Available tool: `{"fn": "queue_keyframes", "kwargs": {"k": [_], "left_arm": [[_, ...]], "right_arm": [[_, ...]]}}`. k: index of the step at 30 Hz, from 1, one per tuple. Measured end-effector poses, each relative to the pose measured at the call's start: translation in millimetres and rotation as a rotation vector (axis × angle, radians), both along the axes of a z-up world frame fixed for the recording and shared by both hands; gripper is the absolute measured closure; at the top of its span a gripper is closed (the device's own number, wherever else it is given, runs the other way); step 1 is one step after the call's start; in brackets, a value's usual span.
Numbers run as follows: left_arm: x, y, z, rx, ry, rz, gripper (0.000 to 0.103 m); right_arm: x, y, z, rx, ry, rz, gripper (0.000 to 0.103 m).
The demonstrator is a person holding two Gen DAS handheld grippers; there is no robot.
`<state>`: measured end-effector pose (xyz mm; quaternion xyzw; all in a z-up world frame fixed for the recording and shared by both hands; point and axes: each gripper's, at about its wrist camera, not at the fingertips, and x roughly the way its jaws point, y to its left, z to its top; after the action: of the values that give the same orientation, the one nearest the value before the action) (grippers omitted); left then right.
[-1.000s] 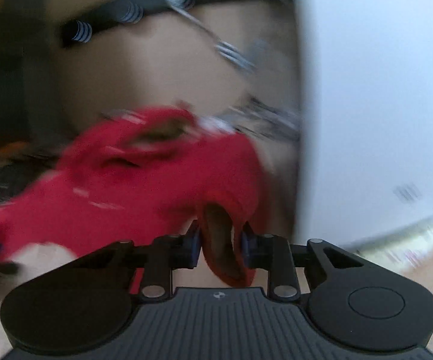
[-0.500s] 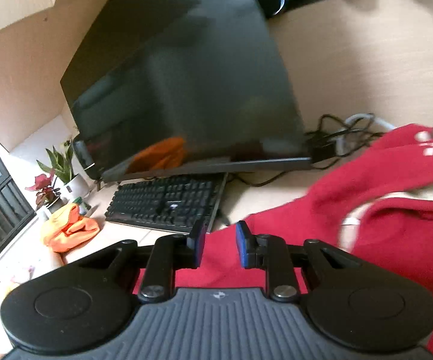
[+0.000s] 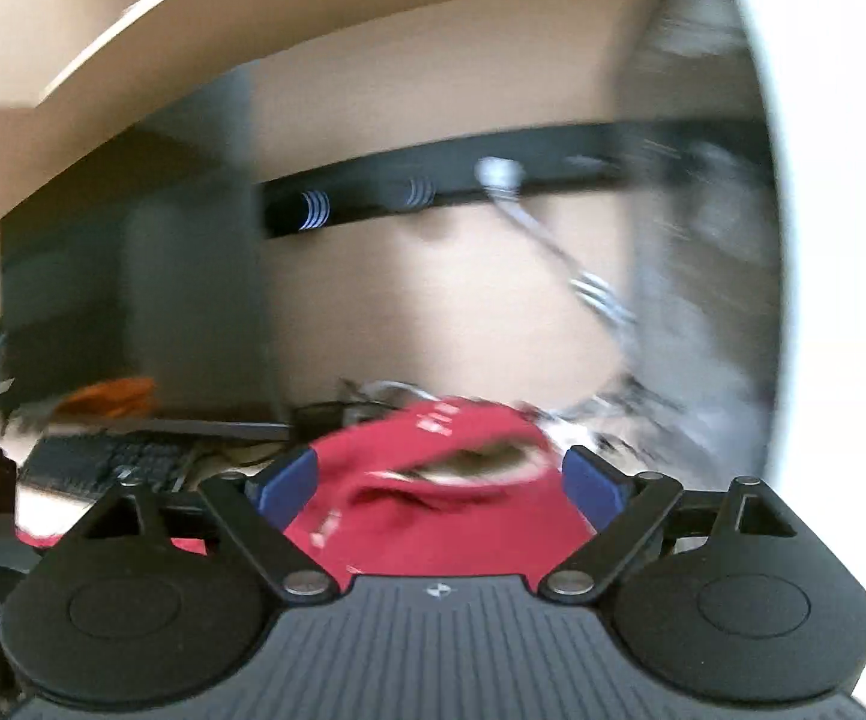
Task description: Fold clothes
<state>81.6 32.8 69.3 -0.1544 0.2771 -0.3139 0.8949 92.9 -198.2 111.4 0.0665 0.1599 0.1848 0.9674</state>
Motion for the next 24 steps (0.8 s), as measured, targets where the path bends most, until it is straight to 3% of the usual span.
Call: {"fn": "queue_keyframes", "kwargs": {"k": [3,6,8,10,12,16,20,22,24], "left_arm": [[27.4,-22.3,-14.4,-0.031,0.052,-0.016,0.004],[53.4,-33.9,-28.6,-0.064,0.103,0.053,0.004],[64.9,-40.3,-34.2,-0.025,0.146,0.109,0.007],[74.9,-47.1,-39.3,0.028,0.191,0.165,0.061],[74.7,-49.4,-43.6,0.061,0.206,0.184,0.067],[65.8,-51.3,-42.3,0.079,0.143,0.199,0.088],[56.2,-30.7,-10.3,0.116,-0.016,0.292,0.091],[51.0,-3.9,13.2,0.157,-0.129,0.385,0.092],[47.1,28.9,28.7,0.207,-0.181,0.475,0.092]], "right_arm": [[-15.1,-26.7,-13.5,0.032,0.035,-0.086,0.013],[-25.8,-36.1,-26.9,0.043,0.06,-0.122,0.013],[-32.9,-40.3,-33.8,0.046,0.075,-0.142,0.013],[-38.2,-41.7,-38.3,0.045,0.085,-0.162,0.013],[-41.8,-45.3,-44.0,0.042,0.093,-0.181,0.013],[-44.9,-52.9,-53.7,0.038,0.124,-0.205,0.013],[-45.4,-52.0,-52.2,0.021,0.118,-0.196,0.013],[-41.2,-46.6,-51.6,0.02,0.113,-0.175,0.013],[-34.5,-38.2,-51.7,0.02,0.113,-0.145,0.013]]}}
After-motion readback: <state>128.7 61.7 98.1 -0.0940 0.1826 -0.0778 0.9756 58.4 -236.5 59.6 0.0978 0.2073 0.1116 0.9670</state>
